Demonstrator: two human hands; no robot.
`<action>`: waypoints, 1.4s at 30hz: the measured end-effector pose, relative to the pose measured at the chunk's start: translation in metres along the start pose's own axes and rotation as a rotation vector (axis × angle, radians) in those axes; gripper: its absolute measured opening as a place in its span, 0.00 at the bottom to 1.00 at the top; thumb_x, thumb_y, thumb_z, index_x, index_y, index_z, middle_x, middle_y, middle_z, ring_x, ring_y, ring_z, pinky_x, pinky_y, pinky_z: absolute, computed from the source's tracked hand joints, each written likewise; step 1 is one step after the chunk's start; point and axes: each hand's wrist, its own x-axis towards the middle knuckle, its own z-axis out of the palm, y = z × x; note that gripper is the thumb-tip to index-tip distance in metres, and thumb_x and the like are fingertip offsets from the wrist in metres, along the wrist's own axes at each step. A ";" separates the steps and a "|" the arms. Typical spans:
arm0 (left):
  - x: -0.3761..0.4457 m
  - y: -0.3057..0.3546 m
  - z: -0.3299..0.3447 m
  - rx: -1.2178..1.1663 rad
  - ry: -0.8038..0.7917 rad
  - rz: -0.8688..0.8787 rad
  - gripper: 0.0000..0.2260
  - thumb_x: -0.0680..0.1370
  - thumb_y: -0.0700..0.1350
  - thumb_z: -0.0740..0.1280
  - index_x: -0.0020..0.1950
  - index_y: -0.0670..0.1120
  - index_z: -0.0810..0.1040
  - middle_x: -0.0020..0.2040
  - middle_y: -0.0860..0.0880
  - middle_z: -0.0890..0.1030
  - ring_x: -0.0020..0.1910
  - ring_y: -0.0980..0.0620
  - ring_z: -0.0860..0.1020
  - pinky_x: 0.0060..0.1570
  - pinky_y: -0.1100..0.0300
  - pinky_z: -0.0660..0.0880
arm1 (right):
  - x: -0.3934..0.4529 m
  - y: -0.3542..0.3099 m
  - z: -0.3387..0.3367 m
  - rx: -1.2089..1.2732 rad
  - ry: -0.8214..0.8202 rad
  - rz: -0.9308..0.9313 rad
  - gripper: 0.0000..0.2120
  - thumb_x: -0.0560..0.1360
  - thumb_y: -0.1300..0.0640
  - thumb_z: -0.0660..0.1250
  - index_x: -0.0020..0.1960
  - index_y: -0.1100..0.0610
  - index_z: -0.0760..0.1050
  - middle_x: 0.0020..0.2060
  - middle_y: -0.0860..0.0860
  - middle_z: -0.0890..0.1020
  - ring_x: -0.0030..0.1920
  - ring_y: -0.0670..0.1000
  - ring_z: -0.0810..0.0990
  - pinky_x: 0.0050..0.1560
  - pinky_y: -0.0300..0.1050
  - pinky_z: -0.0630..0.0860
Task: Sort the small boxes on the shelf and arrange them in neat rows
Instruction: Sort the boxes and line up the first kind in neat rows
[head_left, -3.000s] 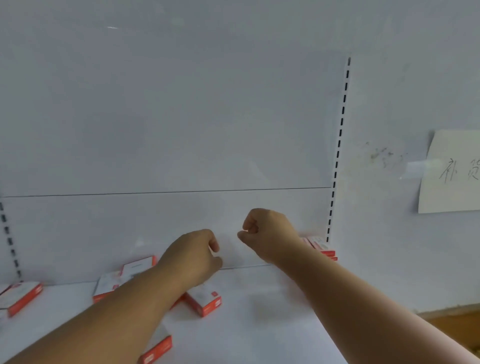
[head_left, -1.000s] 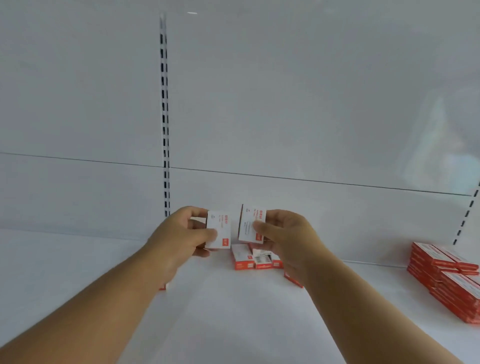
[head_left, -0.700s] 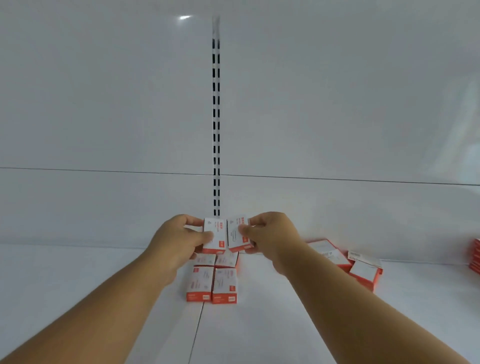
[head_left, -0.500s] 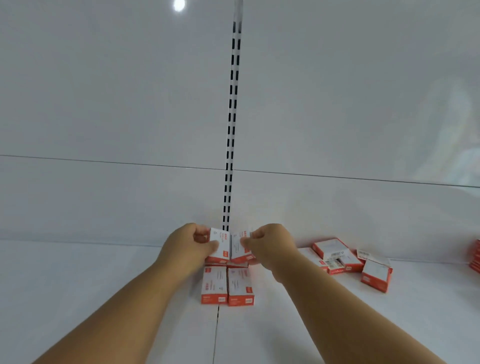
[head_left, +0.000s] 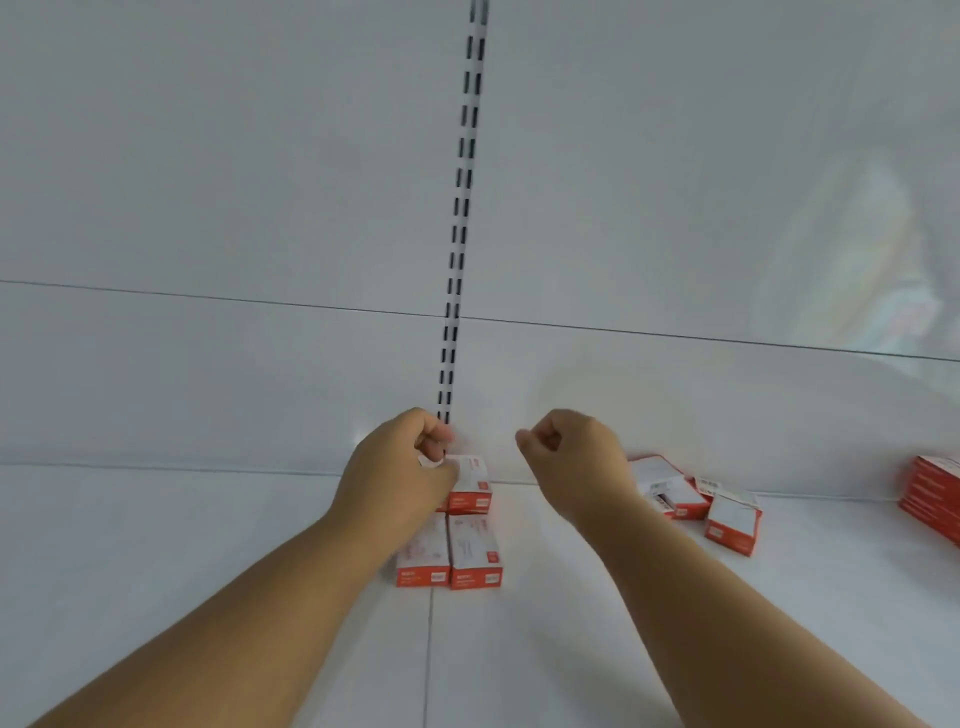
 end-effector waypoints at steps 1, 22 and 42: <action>-0.002 0.012 0.005 0.018 -0.040 0.069 0.07 0.76 0.46 0.71 0.49 0.56 0.75 0.43 0.58 0.78 0.39 0.58 0.76 0.35 0.67 0.72 | 0.003 0.005 -0.013 -0.005 0.024 -0.013 0.10 0.76 0.49 0.65 0.40 0.53 0.75 0.33 0.45 0.78 0.34 0.45 0.74 0.31 0.38 0.68; 0.018 0.099 0.135 0.502 -0.398 0.052 0.28 0.69 0.61 0.72 0.66 0.55 0.70 0.62 0.51 0.77 0.60 0.47 0.74 0.54 0.54 0.73 | 0.031 0.135 -0.072 -0.457 -0.180 0.028 0.28 0.69 0.30 0.63 0.58 0.49 0.72 0.53 0.51 0.79 0.59 0.56 0.71 0.58 0.51 0.67; 0.009 0.074 0.136 -0.098 0.044 0.017 0.28 0.68 0.42 0.79 0.62 0.59 0.70 0.56 0.56 0.77 0.49 0.61 0.80 0.45 0.65 0.77 | 0.030 0.140 -0.076 0.976 -0.214 0.229 0.07 0.74 0.62 0.71 0.51 0.55 0.81 0.44 0.53 0.86 0.46 0.57 0.85 0.48 0.58 0.83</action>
